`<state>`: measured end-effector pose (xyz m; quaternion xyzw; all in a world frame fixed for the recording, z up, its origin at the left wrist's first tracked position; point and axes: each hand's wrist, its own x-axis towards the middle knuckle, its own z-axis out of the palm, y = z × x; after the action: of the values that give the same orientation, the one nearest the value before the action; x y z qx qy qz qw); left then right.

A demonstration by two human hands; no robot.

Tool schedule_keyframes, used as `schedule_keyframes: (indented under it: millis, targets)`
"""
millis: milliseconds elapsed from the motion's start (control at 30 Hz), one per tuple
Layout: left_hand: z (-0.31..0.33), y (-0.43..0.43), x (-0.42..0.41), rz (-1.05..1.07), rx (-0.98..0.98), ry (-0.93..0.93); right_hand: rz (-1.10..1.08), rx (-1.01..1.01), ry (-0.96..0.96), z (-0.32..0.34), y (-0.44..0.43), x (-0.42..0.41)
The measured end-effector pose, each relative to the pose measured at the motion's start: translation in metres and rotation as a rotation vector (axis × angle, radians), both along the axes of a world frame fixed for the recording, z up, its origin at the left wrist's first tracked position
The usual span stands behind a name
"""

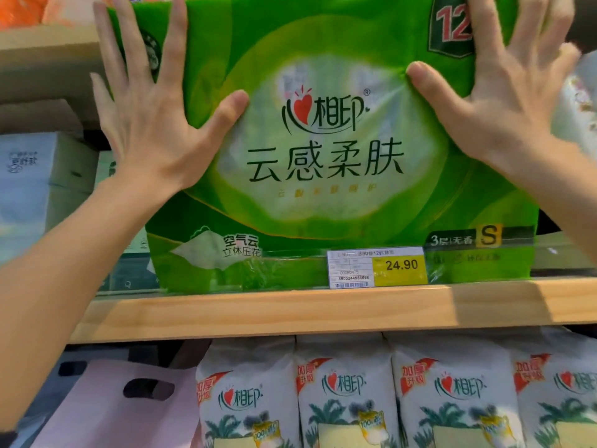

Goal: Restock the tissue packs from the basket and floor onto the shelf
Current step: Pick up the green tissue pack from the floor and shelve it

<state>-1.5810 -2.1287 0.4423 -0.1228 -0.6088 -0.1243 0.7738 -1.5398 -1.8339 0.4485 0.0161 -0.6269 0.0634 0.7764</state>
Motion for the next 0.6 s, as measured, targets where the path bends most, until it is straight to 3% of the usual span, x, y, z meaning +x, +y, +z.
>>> schedule_keyframes:
  millis: [100, 233, 600]
  targets:
    - [0.009, -0.003, -0.016, 0.019, -0.029, -0.136, -0.002, 0.032, -0.065, 0.007, 0.004, -0.012]
    - [0.0, -0.002, -0.052, 0.019, -0.067, -0.387, -0.066, 0.041, -0.351, 0.001, 0.013, -0.042]
    - [0.005, -0.006, -0.046, 0.084, -0.114, -0.473, -0.087, 0.057, -0.484, 0.007, 0.014, -0.036]
